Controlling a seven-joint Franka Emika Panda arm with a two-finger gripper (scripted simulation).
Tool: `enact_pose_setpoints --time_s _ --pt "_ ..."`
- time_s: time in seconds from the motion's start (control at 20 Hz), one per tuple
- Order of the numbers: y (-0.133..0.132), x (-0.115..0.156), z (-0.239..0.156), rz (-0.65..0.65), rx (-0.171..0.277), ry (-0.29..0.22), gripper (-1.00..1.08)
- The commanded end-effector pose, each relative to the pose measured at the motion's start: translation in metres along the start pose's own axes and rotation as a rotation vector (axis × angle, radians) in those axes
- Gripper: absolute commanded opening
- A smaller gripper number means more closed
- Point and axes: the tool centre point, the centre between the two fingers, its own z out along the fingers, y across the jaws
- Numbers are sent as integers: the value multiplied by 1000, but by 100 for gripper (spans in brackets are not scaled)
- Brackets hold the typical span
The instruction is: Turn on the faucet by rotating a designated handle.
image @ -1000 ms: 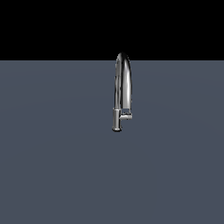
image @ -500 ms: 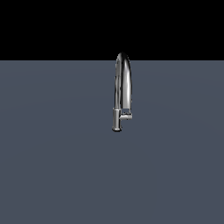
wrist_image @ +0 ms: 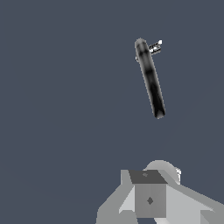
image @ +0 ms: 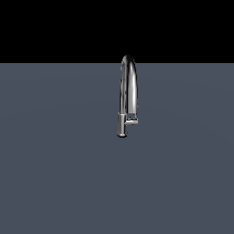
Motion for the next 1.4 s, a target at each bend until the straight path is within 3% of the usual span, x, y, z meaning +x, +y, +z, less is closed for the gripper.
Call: enact_pose_setpoints --time_s 0.0,0.7,1.35 --pt "1 16 2 36 34 -35 -100" --pt "18 101 26 237 233 -238 -100" --pt "45 177 72 447 442 -452 -100"
